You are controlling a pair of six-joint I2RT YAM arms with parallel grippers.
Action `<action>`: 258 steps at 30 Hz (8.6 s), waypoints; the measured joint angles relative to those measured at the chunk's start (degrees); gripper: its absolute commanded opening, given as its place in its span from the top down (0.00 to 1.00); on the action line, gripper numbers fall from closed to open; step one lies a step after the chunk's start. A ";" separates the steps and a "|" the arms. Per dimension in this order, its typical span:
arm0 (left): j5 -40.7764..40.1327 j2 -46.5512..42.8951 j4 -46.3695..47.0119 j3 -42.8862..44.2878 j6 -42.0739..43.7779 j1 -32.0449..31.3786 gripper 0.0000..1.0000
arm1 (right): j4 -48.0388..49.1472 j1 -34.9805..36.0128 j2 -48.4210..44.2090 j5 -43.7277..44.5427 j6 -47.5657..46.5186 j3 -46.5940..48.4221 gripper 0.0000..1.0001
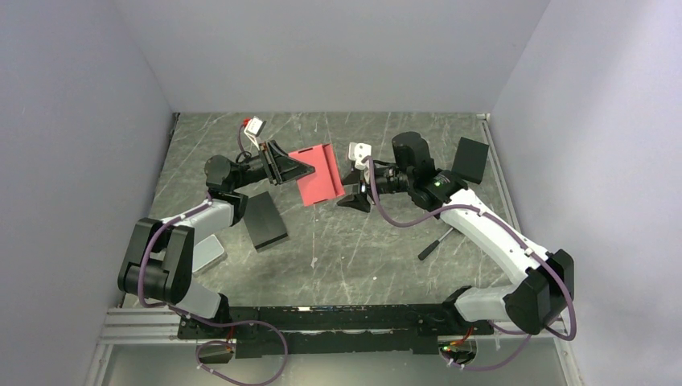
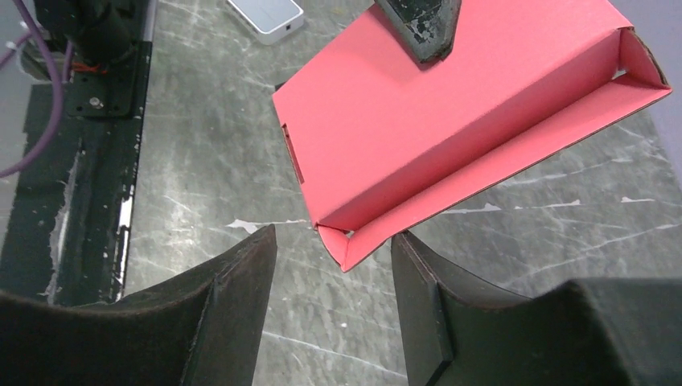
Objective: Fold the paper box
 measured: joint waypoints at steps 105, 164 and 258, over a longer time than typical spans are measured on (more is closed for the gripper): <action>-0.61 0.11 -4.20 0.00 2.60 -0.11 1.00 | 2.27 9.66 14.27 43.71 21.18 19.28 0.99; -14.99 -3.56 -4.44 -7.32 3.85 2.80 1.00 | 10.21 13.64 11.08 55.58 27.69 1.40 0.89; -35.67 25.75 -98.66 46.01 30.32 -6.84 0.44 | 6.97 -22.16 1.20 18.88 22.01 -1.14 0.54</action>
